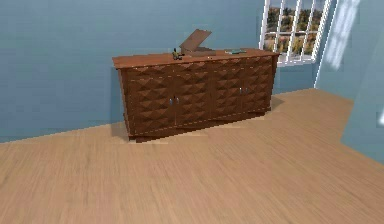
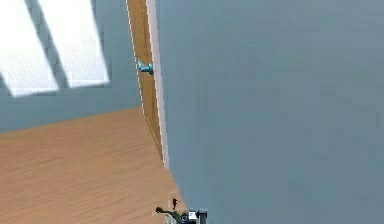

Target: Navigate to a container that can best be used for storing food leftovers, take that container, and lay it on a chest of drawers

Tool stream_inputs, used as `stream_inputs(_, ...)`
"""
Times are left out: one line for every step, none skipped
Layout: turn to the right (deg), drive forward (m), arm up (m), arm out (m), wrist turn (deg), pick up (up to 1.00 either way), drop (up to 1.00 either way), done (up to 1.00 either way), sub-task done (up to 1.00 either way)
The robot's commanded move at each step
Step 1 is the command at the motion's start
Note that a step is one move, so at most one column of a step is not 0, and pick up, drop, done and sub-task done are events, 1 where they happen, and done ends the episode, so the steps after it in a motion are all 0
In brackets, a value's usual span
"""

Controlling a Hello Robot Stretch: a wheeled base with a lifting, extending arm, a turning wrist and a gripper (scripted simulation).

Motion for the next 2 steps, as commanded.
stream_inputs(0.0, 0.00, -0.30, 0.00, 0.0, 0.00, 0.00, 0.00, 0.00)
stream_inputs(0.0, 0.00, 0.00, 0.00, 0.0, 1.00, 0.00, 0.00, 0.00)
